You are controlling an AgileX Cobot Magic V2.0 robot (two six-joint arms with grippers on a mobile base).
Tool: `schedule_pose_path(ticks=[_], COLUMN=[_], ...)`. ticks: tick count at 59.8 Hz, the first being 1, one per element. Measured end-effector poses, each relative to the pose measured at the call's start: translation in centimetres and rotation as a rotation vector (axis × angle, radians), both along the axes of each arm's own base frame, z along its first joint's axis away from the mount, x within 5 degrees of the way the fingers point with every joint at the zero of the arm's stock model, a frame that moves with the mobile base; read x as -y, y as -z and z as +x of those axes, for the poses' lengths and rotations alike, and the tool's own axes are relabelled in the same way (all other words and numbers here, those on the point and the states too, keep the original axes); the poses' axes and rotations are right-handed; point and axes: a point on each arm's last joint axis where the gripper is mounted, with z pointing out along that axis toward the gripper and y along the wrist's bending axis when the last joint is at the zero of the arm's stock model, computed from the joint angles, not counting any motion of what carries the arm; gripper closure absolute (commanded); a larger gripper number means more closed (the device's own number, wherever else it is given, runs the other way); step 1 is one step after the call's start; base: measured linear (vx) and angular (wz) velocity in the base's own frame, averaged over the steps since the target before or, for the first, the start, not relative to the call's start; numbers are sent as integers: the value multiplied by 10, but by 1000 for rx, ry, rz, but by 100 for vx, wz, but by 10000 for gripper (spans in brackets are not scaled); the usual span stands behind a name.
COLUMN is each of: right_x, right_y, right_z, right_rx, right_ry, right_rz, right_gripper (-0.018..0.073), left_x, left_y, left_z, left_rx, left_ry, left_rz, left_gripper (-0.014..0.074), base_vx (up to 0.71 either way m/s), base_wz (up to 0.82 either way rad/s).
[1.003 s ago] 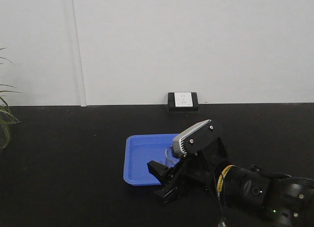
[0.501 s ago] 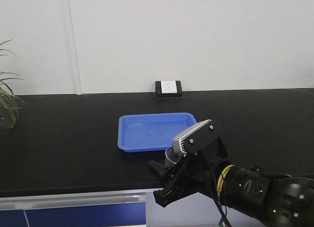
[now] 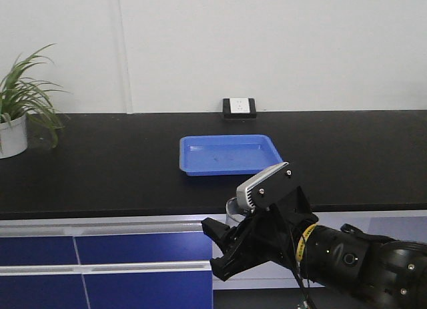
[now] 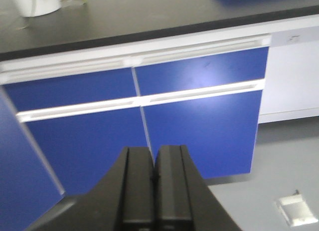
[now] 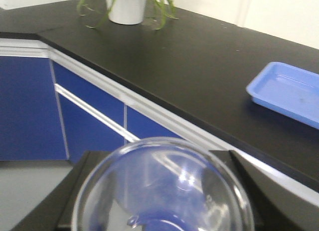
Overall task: Move beaker to silver tray on left bench
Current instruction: 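Carry the beaker in the right gripper while the base turns to the silver tray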
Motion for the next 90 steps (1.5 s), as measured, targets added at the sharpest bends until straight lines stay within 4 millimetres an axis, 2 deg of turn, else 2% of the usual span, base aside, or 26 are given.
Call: schedule_pose_path(ticks=[51,90], right_x=[0,0], right_y=[0,0], right_z=[0,0], right_rx=[-1,-1], right_ry=[0,0], right_rz=[-1,-1], right_gripper=[570,571], left_x=[0,0], left_y=[0,0], left_z=[0,0], left_rx=[0,0], left_ry=[0,0], left_rz=[0,0], left_gripper=[595,595], base_vx=[-19,-3], base_wz=[66,75])
